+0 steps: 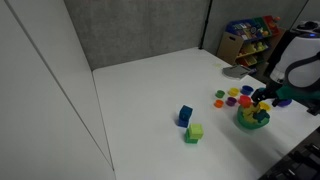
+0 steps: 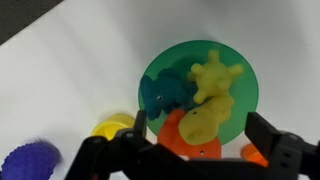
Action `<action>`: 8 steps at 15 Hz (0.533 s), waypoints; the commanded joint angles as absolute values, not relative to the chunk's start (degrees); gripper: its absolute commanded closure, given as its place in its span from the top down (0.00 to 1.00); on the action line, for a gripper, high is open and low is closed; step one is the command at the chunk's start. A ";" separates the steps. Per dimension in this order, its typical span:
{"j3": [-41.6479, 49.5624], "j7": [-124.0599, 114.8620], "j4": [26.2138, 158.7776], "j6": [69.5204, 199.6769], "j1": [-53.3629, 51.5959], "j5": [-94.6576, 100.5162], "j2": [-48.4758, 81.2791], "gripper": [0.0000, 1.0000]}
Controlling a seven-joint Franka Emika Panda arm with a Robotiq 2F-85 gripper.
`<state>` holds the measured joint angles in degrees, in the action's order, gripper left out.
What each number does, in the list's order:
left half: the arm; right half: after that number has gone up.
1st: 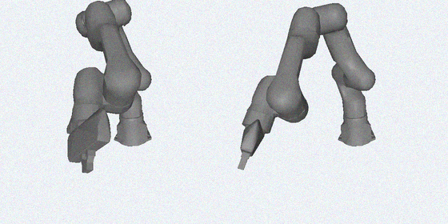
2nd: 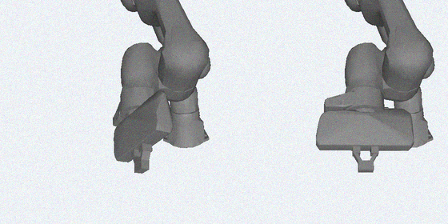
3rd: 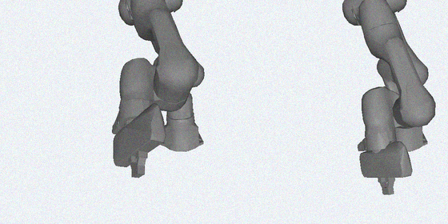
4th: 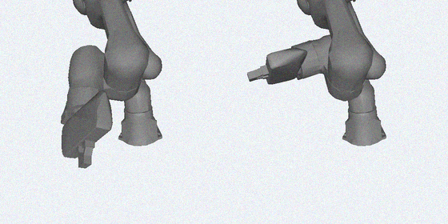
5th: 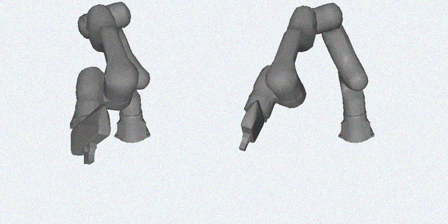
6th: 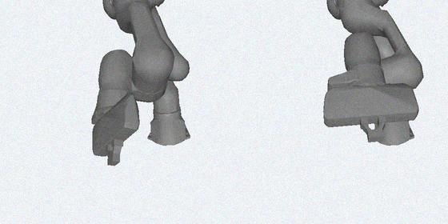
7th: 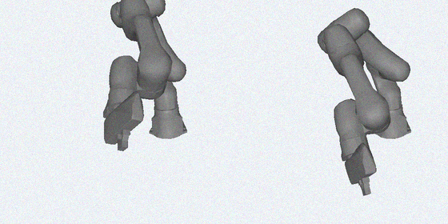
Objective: Place the yellow animal toy on the table
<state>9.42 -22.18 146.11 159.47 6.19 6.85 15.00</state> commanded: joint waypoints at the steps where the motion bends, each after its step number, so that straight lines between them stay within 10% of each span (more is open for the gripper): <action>1: 11.81 -23.09 142.90 161.19 3.13 6.15 19.88 1.00; 3: 12.53 -22.76 141.46 161.66 1.99 5.60 22.19 1.00; 8: 14.89 -22.80 138.28 161.56 -0.82 5.64 26.35 0.49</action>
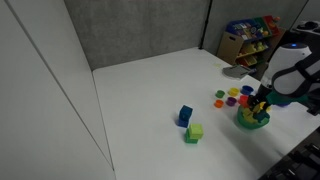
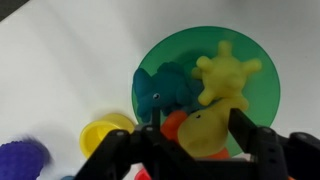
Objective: Place the yellow animal toy on the table
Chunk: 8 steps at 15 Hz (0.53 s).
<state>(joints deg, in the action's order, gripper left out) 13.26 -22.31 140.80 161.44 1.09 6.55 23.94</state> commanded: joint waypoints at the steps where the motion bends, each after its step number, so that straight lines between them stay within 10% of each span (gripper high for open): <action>1: 15.19 -22.83 137.91 161.22 -1.26 5.54 26.50 0.40; 8: 14.11 -21.78 138.44 156.05 -2.31 3.77 19.87 0.14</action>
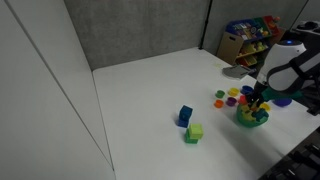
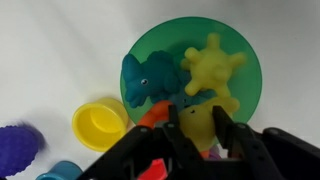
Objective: Place the yellow animal toy on the table
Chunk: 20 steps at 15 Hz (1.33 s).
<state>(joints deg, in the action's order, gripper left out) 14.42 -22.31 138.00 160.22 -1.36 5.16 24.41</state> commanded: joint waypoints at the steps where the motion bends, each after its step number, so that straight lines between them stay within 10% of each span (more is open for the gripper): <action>1: 13.85 -21.97 138.57 154.45 -2.74 3.95 18.41 0.13; 20: 10.06 -30.52 126.31 152.35 -13.67 17.94 28.25 0.13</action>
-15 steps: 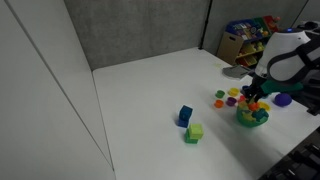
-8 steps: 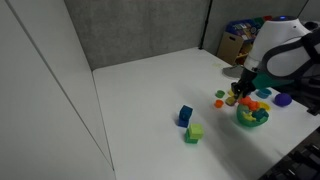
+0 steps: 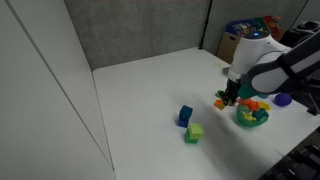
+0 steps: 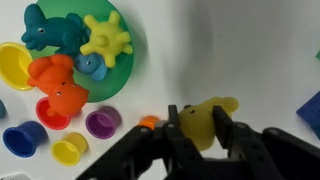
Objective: Place the yellow animal toy on the table
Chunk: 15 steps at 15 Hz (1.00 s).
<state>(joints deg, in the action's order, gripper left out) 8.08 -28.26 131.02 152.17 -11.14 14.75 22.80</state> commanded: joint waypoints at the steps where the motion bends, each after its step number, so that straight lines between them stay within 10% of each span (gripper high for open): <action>1: 10.77 -30.72 124.99 152.24 -14.61 18.81 30.07 0.13; 11: 19.01 -31.51 114.89 151.20 -23.85 22.84 44.15 0.13; 13: 19.22 -31.01 114.83 151.15 -24.82 22.79 44.09 0.63; 15: 19.20 -30.53 114.94 150.90 -25.39 22.61 43.79 0.62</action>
<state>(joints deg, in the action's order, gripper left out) 18.63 -29.48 116.62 151.57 -24.36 21.08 42.56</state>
